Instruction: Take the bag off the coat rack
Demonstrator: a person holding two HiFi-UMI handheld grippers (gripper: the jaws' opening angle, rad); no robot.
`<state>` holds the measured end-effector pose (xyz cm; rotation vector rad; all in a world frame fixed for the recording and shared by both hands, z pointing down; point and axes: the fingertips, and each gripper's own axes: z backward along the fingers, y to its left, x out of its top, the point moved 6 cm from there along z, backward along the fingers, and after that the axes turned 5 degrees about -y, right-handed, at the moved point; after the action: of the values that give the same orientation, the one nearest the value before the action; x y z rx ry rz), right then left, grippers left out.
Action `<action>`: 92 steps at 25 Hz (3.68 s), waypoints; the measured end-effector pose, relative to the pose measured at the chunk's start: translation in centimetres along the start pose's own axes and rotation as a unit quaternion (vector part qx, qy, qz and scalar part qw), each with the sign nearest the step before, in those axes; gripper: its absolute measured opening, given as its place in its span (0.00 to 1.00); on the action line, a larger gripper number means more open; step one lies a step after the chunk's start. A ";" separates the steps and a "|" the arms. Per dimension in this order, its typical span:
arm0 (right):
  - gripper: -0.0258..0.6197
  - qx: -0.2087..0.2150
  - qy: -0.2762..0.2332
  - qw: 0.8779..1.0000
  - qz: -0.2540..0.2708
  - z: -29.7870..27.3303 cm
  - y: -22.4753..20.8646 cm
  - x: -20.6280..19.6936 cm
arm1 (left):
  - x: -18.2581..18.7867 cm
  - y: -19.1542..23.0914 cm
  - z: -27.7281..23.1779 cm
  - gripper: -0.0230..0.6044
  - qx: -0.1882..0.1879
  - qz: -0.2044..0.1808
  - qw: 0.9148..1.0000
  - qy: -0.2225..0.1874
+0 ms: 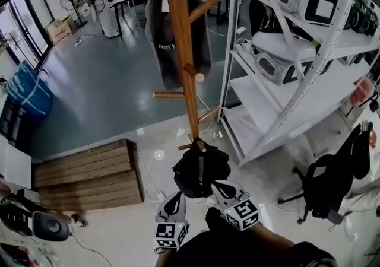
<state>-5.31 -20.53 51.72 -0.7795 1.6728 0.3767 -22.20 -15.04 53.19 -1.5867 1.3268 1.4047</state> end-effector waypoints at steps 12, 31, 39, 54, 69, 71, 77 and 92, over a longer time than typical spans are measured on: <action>0.21 0.002 0.055 0.998 0.009 -4.8 -7.6 -0.8 | -0.3 1.8 -8.2 0.09 -0.029 -0.031 0.999 0.026; 0.39 0.007 0.180 0.983 0.034 -9.5 -15.0 -6.1 | -4.9 6.8 -14.9 0.44 -0.020 -0.052 0.991 0.125; 0.41 0.014 0.214 0.976 0.037 -11.1 -16.0 -8.2 | -7.9 8.1 -16.7 0.45 -0.014 -0.039 0.985 0.168; 0.39 0.005 0.252 0.968 0.019 -12.7 -17.2 -11.6 | -10.5 9.0 -18.9 0.37 0.007 -0.057 0.980 0.189; 0.22 -0.005 0.252 0.968 0.017 -12.5 -17.2 -11.5 | -10.7 9.0 -18.3 0.24 -0.013 -0.021 0.983 0.183; 0.20 -0.005 0.251 0.968 0.017 -12.4 -17.0 -11.5 | -10.6 8.8 -18.2 0.23 -0.017 -0.017 0.983 0.184; 0.18 -0.002 0.253 0.967 0.011 -12.0 -16.6 -11.3 | -10.4 8.5 -18.0 0.22 -0.018 -0.004 0.981 0.192; 0.18 -0.007 0.230 0.973 0.020 -9.8 -14.9 -9.3 | -8.9 6.8 -15.3 0.21 -0.020 0.008 0.986 0.166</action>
<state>-1.78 -34.72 65.51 -0.8911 2.1218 0.2442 -22.92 -28.70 66.33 -1.9031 1.5073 1.2186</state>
